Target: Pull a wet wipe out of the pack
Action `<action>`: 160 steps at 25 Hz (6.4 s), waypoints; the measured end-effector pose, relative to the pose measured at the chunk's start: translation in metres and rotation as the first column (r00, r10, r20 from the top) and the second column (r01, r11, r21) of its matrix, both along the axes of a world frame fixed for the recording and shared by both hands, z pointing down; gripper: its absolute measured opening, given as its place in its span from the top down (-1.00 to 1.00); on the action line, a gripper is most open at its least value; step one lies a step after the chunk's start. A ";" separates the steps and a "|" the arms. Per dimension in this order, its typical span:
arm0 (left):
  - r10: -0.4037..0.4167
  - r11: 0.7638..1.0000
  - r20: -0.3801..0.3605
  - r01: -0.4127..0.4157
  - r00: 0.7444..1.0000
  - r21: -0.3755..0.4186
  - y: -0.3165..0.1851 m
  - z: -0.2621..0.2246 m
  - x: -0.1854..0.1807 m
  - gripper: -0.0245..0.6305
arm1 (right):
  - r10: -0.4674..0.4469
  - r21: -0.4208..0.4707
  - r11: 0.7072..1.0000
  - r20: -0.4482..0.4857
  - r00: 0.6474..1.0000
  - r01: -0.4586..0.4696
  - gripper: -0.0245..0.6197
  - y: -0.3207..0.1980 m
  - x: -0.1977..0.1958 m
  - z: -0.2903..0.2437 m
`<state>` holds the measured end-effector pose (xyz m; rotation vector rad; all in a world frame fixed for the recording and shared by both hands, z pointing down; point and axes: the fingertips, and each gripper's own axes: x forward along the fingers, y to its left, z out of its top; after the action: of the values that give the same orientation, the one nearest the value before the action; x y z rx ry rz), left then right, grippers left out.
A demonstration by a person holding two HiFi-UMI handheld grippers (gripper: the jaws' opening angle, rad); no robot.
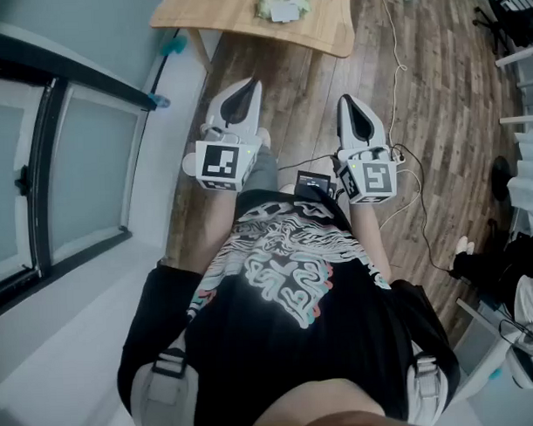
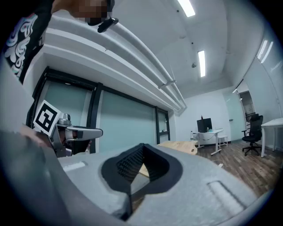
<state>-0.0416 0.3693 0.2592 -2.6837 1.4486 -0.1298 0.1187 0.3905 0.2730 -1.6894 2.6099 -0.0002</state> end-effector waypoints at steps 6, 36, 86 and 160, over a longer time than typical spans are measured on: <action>-0.033 0.999 -0.005 0.033 0.999 0.007 0.003 -0.001 0.000 0.95 | -0.019 0.006 1.000 -0.008 1.000 0.019 0.93 0.006 -0.001 0.001; -0.087 0.989 -0.089 0.075 0.992 -0.127 -0.074 0.024 -0.004 0.95 | -0.070 -0.017 0.997 0.029 0.997 0.071 0.93 -0.051 0.009 0.009; 0.043 0.974 -0.003 -0.043 0.999 -0.221 -0.372 0.086 -0.020 0.95 | 0.050 -0.189 0.981 -0.003 0.999 -0.050 0.93 -0.330 -0.015 0.065; 0.162 0.859 0.163 -0.057 0.973 -0.509 -0.487 0.251 0.055 0.75 | -0.202 -0.417 0.894 -0.044 0.978 0.165 0.93 -0.498 -0.036 0.203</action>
<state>0.0135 -0.1179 0.5100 -3.0184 1.3391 -0.8590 0.0822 -0.1071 0.4761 -1.5573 2.9881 -0.5326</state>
